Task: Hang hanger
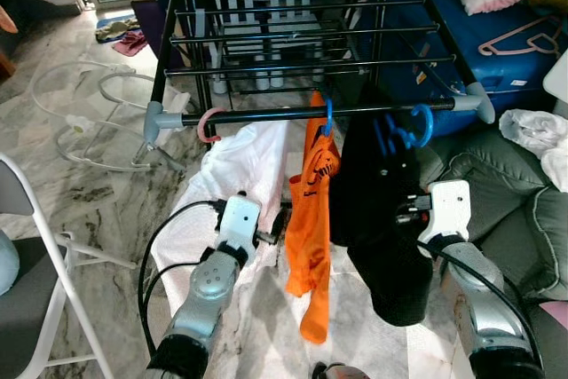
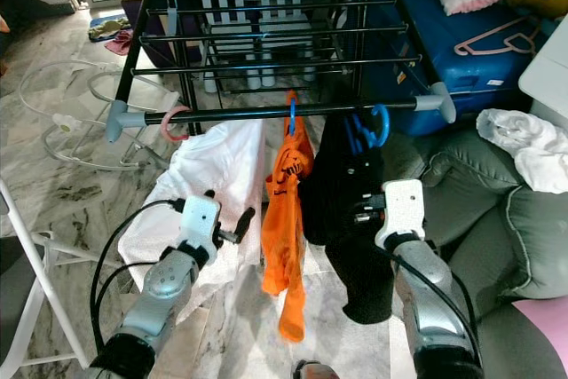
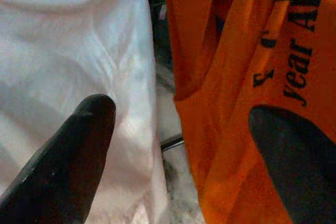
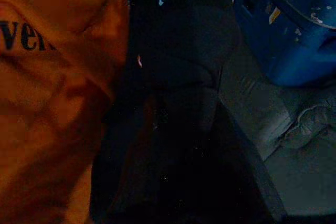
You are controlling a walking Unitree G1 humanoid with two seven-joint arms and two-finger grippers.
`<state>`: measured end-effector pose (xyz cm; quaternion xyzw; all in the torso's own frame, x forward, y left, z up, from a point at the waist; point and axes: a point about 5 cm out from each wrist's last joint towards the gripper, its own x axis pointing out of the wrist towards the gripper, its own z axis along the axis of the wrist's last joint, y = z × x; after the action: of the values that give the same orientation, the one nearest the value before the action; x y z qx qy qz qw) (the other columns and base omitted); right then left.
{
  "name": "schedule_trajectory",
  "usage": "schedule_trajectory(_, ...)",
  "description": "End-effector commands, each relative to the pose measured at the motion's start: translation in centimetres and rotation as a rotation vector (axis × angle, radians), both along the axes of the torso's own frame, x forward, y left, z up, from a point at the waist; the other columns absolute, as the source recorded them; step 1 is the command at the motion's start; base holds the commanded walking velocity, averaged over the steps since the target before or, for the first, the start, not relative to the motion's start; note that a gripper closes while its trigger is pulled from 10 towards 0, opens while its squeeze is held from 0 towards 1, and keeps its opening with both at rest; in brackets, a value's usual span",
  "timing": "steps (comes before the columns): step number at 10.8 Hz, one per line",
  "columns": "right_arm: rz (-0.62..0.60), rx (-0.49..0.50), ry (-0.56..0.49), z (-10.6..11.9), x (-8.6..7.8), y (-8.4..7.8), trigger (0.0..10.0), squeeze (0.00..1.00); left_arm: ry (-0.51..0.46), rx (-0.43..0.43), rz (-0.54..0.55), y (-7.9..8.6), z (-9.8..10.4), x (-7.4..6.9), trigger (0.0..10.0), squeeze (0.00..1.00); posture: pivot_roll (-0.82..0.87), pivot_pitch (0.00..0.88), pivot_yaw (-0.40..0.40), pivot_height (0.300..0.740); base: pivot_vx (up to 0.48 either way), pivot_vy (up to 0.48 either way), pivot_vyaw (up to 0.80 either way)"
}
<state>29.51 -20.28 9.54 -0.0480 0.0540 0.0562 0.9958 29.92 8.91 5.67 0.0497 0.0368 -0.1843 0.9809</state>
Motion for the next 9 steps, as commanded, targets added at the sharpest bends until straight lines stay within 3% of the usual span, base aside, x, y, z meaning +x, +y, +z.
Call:
schedule_trajectory(1, 0.001, -0.005, -0.037, 0.87, -0.02, 0.25, 10.0, 0.0, 0.012, 0.009, 0.0, 0.07, -0.3, -0.03, 10.0, 0.0, -0.3, 0.054, 0.012, 0.74, -0.27, 0.0, 0.0)
schedule_trajectory(9, -0.01, 0.005, 0.022, 0.06, -0.63, 0.75, 10.0, 0.0, 0.018, 0.013, 0.008, 0.04, -0.53, 0.06, 10.0, 0.0, -0.3, 0.058, 0.008, 0.74, -0.312, 0.0, 0.0)
